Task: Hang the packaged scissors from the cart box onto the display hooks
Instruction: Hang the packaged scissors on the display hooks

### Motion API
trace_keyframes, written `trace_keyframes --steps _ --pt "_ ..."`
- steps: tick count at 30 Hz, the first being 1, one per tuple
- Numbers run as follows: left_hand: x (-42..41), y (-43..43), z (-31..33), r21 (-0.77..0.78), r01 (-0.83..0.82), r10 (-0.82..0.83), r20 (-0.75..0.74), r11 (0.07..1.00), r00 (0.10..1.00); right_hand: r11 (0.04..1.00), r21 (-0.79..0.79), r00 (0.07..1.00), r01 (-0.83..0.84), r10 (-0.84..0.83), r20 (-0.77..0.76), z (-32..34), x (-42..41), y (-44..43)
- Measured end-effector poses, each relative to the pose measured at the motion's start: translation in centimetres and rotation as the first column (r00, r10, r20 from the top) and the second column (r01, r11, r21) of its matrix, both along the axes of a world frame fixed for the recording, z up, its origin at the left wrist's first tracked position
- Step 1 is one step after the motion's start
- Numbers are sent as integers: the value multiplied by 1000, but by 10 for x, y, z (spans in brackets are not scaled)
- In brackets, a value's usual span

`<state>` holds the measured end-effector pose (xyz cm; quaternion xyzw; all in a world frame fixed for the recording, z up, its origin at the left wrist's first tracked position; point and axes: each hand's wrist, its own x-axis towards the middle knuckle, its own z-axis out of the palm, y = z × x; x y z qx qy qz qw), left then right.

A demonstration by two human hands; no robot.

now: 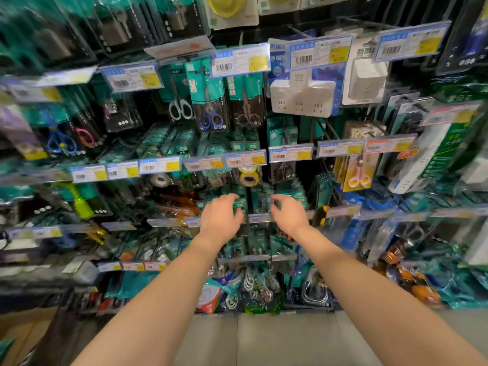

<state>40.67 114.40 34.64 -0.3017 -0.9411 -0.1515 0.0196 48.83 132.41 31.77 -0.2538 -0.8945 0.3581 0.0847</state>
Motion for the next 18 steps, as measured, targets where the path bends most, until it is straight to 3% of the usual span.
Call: trace_keyframes --steps 5,8,13,18 --pt "-3 -70 -7 -32 -83 82 -33 996 996 938 220 957 -268 232 176 -2 -21 -68" --pt "-6 -131 -12 -83 -138 134 -53 987 990 894 282 932 -349 299 205 -3 -37 -124" --pt "-16 -268 -25 -110 -250 244 -67 962 968 815 278 857 -508 449 252 -12 -65 -244" --pt "-5 -472 -30 -195 -407 400 -76 892 913 740 236 771 -629 559 304 -26 -89 -429"
